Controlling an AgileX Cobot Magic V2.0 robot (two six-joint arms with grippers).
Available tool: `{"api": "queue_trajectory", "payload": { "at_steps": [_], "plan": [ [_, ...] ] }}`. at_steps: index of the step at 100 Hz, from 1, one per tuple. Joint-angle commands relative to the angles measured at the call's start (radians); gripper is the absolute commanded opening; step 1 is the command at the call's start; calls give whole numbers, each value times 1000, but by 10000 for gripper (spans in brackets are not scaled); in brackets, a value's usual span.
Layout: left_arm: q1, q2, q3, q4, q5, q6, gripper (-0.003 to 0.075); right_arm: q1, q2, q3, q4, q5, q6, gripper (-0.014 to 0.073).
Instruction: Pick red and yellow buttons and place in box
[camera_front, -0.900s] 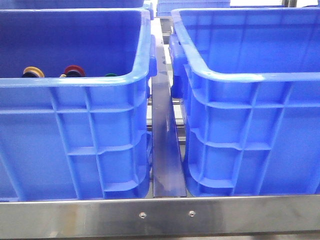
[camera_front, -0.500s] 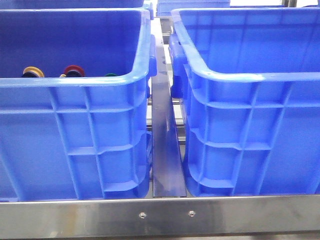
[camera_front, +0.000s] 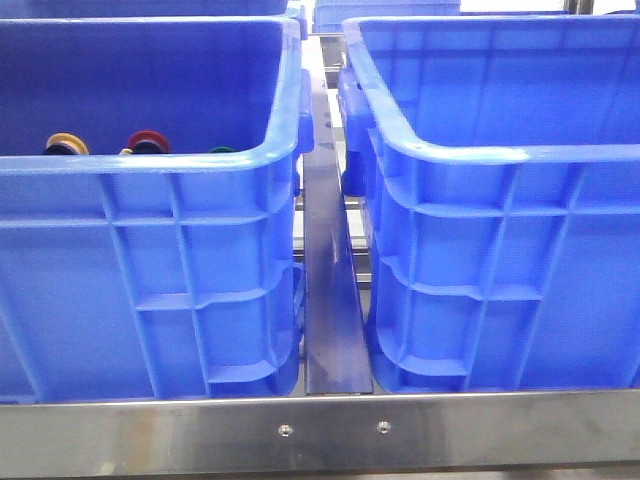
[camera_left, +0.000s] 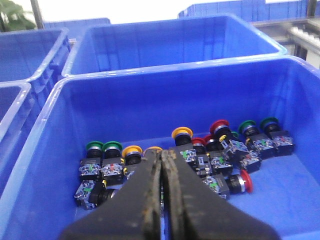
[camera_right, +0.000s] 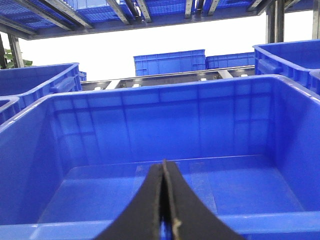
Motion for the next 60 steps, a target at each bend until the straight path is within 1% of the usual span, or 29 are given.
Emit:
{"api": "queue_trajectory", "payload": {
  "at_steps": [1,19,26,39,60],
  "plan": [
    [1,102,-136,-7,19,-11,-19,-1,-5,-15,-9,-70,-2,-69],
    [1,293,-322,-5,169,-11,-19,-1,-5,-15,-9,-70,-2,-69],
    [1,348,-363,-5,196,-11,-19,-1,-5,-15,-9,-70,-2,-69],
    [1,423,-392,-5,201,-11,-19,-1,-5,-15,-9,-70,-2,-69],
    [1,474,-393,-5,209,-11,-17,-1,-5,-15,-9,-70,-2,-69]
  ]
}}
